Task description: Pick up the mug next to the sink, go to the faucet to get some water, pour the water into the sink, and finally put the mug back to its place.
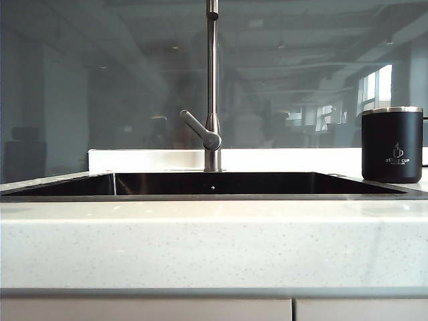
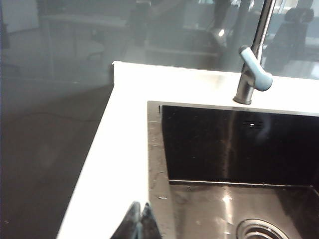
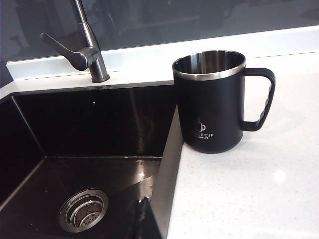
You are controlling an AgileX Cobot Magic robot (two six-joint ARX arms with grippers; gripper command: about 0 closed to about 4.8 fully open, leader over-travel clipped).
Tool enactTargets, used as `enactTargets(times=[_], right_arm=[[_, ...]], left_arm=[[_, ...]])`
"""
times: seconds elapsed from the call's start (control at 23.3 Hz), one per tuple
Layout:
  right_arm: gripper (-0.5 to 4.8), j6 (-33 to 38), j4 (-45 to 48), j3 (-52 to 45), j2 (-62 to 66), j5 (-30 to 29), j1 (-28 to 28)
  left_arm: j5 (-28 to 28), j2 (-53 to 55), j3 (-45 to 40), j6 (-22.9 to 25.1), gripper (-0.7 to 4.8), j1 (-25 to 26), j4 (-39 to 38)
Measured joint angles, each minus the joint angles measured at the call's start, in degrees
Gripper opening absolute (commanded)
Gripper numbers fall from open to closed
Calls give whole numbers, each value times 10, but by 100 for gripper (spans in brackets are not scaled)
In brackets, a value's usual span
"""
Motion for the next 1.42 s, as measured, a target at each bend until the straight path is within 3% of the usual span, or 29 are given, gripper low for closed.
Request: enactTargets(times=[0.3,0.69,0.99,1.42], right_arm=[[-5,0,0,0,0,0,0],[-5,0,0,0,0,0,0],[-5,0,0,0,0,0,0],[-5,0,0,0,0,0,0]], left_arm=[[-76,-1,0,4,-3,5,3],[-28,-1,0,4,-3,76,4],[10,0,1,40,-3,78,-42],[10,0,1,81,-3,78,27]])
